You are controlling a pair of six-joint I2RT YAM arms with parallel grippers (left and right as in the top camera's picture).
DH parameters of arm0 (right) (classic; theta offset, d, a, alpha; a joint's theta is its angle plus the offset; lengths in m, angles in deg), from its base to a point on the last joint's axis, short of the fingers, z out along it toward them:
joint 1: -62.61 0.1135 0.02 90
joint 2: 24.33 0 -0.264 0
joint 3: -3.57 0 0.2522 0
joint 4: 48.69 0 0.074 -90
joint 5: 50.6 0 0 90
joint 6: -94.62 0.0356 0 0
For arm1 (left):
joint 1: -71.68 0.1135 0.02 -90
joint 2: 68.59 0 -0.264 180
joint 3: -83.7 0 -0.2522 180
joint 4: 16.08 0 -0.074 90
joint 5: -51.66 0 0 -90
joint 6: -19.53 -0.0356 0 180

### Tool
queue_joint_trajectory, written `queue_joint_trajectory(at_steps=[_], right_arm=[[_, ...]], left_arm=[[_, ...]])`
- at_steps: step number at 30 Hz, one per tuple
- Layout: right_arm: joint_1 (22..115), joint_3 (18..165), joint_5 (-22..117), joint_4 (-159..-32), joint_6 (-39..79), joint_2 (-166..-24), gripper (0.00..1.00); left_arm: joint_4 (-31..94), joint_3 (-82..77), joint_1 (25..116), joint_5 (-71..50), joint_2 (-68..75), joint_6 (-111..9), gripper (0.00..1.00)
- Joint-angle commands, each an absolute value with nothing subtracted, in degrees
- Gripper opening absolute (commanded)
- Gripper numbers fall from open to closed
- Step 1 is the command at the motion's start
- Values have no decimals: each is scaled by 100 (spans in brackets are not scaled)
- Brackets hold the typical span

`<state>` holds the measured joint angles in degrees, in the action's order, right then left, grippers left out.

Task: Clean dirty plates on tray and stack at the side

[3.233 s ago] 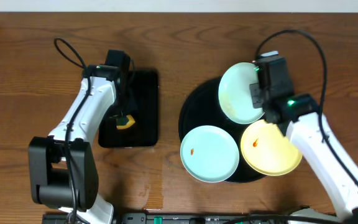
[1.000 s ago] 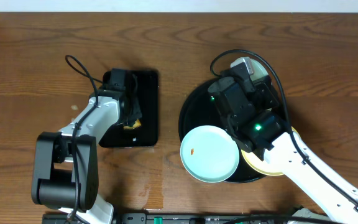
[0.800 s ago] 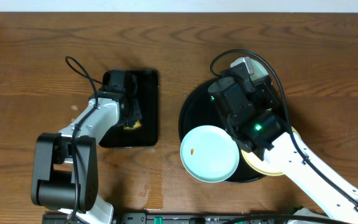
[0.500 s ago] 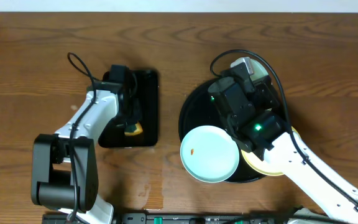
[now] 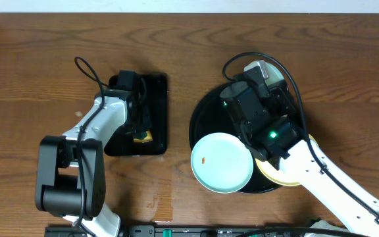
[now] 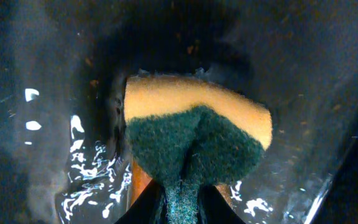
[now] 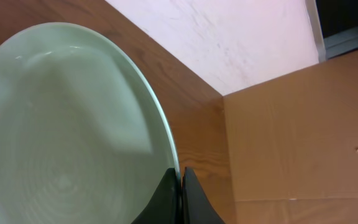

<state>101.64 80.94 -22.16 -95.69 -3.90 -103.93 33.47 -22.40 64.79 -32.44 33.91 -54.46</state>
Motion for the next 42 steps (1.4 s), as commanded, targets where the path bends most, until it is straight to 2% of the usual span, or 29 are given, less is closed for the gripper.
queue_joint_trajectory(at_steps=[1, 6, 11, 18, 22, 23, 26, 31, 36, 42], right_arm=[[10190, 8086, -2380, -9606, 251, -10340, 1], [10065, 8101, -2076, -9750, 806, -10325, 1], [9351, 8344, -511, -10264, 1573, -10038, 1], [7060, 8470, 2492, -10504, 2218, -9540, 1], [5580, 8468, 3449, -10806, 2692, -9573, 1], [4927, 8468, 3681, -10871, 2876, -9636, 1], [3919, 8466, 3819, -10880, 3195, -9807, 1], [2783, 8466, 3773, -10943, 3245, -10338, 1], [2330, 8466, 3775, -10825, 3250, -11042, 1], [2291, 8466, 3841, -10414, 3239, -11800, 2]], left_arm=[[3362, -2336, 6492, -3234, 3526, -5542, 17], [3360, -2336, 6492, -3234, 3526, -5542, 17], [3358, -2336, 6492, -3234, 3526, -5542, 17], [3360, -2336, 6492, -3234, 3526, -5542, 17], [3358, -2336, 6492, -3234, 3526, -5542, 17], [3360, -2336, 6492, -3234, 3526, -5542, 17], [3360, -2336, 6492, -3234, 3526, -5542, 17], [3360, -2336, 6492, -3231, 3526, -5542, 17], [3358, -2336, 6492, -3231, 3526, -5540, 17], [3314, -2336, 6490, -3231, 3526, -5540, 17]])
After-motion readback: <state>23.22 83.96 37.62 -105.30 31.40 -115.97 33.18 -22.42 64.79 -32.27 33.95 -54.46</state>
